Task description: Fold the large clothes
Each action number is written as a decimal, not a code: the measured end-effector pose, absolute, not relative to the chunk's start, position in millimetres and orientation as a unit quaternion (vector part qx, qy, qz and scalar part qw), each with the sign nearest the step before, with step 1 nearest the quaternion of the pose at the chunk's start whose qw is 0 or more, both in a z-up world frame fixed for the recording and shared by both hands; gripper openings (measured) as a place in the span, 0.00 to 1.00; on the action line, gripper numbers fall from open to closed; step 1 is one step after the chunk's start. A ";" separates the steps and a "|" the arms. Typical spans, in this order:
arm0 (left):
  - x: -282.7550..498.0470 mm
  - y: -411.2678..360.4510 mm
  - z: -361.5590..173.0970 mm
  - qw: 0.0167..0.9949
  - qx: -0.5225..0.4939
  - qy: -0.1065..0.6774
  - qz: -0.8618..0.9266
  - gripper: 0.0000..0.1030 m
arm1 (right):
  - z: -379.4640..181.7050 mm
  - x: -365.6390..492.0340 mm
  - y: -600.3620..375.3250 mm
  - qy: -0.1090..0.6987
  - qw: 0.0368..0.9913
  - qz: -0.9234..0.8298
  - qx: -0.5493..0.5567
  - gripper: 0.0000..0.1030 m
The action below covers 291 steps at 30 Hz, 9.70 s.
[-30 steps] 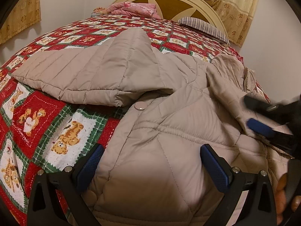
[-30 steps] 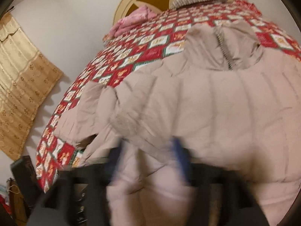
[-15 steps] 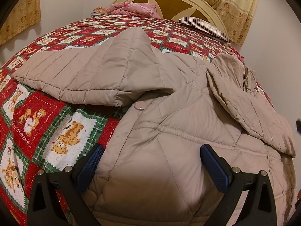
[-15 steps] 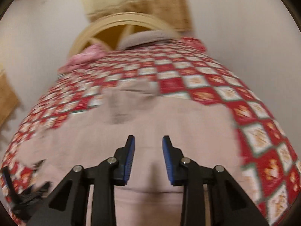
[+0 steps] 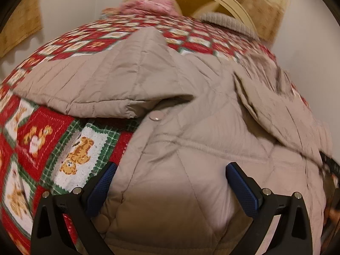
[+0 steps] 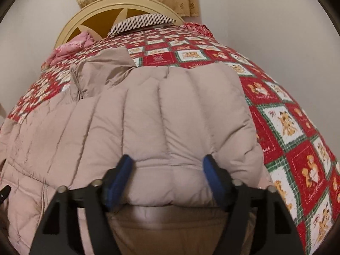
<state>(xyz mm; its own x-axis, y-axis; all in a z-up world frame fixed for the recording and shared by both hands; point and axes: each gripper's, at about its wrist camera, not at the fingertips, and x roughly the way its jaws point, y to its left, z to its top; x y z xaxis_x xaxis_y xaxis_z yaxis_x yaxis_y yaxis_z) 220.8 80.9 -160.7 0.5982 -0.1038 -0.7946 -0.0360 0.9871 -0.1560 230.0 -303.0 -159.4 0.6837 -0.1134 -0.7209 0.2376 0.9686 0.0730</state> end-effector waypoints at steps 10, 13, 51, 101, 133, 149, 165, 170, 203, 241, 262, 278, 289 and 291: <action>210.8 268.5 -108.9 0.881 -0.273 0.352 0.157 0.99 | -159.6 227.0 -303.9 0.379 0.917 -0.087 0.086 0.90; 229.1 311.5 -119.5 0.861 -0.278 0.366 0.215 0.99 | -160.1 227.3 -303.4 0.379 0.917 -0.088 0.086 0.90; 256.3 140.0 4.3 0.979 -0.059 0.193 -0.013 0.09 | -163.5 228.5 -299.7 0.381 0.917 -0.091 0.082 0.92; 192.1 87.2 -135.5 0.919 -0.141 0.365 -0.054 0.65 | -152.0 216.9 -229.4 0.415 0.902 0.001 0.119 0.24; 330.5 41.4 -149.3 0.922 -0.037 0.381 0.052 0.72 | -150.8 199.3 -250.5 0.435 0.898 -0.029 0.066 0.49; 322.9 66.1 -144.2 0.928 -0.143 0.343 0.009 0.73 | -64.5 417.7 -248.3 0.420 0.892 -0.048 0.162 0.90; 326.8 67.8 -147.8 0.925 -0.155 0.346 0.000 0.73 | -105.6 451.9 -258.7 0.519 0.841 -0.140 0.055 0.14; 325.2 69.7 -147.6 0.926 -0.159 0.342 -0.003 0.73 | -130.4 394.7 -304.1 0.506 0.843 -0.154 0.098 0.15; 420.4 -35.7 -125.6 0.860 -0.204 0.450 -0.130 0.08 | -167.7 337.6 -324.9 0.350 0.908 -0.095 0.208 0.24; 324.9 -1.1 -89.1 0.946 -0.208 0.233 -0.091 0.09 | -165.3 390.7 -234.2 0.405 0.907 0.053 0.101 0.40; 426.7 -76.0 -157.4 0.880 -0.155 0.423 -0.147 0.08 | -161.6 387.7 -244.2 0.378 0.909 0.098 0.149 0.56; 430.3 -76.9 -160.1 0.881 -0.145 0.426 -0.144 0.08 | -164.4 387.4 -273.6 0.405 0.899 -0.112 0.125 0.64; 430.2 -63.1 -162.3 0.864 -0.203 0.430 -0.167 0.07 | -168.2 386.7 -273.2 0.408 0.898 -0.144 0.076 0.71; 420.2 -63.0 -152.7 0.864 -0.184 0.442 -0.158 0.07 | -166.1 382.7 -271.8 0.403 0.901 -0.142 0.078 0.72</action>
